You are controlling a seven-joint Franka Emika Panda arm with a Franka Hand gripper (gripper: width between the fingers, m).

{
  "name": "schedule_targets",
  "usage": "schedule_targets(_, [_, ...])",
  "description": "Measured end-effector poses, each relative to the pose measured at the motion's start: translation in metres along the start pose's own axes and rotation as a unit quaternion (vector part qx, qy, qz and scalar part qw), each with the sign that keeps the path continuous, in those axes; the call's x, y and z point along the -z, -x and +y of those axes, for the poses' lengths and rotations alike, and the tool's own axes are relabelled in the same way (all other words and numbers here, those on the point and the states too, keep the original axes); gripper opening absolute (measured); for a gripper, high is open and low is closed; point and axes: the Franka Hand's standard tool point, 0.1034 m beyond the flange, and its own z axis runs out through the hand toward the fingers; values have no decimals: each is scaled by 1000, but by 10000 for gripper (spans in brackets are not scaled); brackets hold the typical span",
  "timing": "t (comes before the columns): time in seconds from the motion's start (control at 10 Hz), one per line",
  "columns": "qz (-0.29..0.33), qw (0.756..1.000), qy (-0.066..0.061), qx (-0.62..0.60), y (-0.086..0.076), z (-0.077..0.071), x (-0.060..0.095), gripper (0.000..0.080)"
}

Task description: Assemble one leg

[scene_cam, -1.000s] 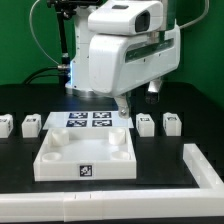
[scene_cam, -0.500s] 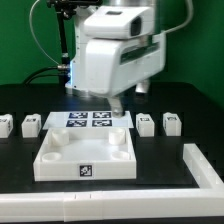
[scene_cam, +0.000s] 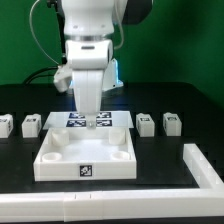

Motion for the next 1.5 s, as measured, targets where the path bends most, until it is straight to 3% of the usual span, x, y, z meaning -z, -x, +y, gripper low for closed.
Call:
schedule_targets(0.2, [4,1000,2,2,-1,-1,-17,650])
schedule_targets(0.5, [5,1000,2,3,-1,-1,-21,650])
schedule_targets(0.7, [5,1000,1,2,-1,-1,-21,384])
schedule_targets(0.8, [5,1000,1,2,-1,-1,-21,384])
schedule_targets(0.9, [5,1000,1,2,-1,-1,-21,203])
schedule_targets(1.0, [4,1000,1,2,-1,-1,-21,76])
schedule_targets(1.5, [5,1000,3,2,-1,-1,-21,58])
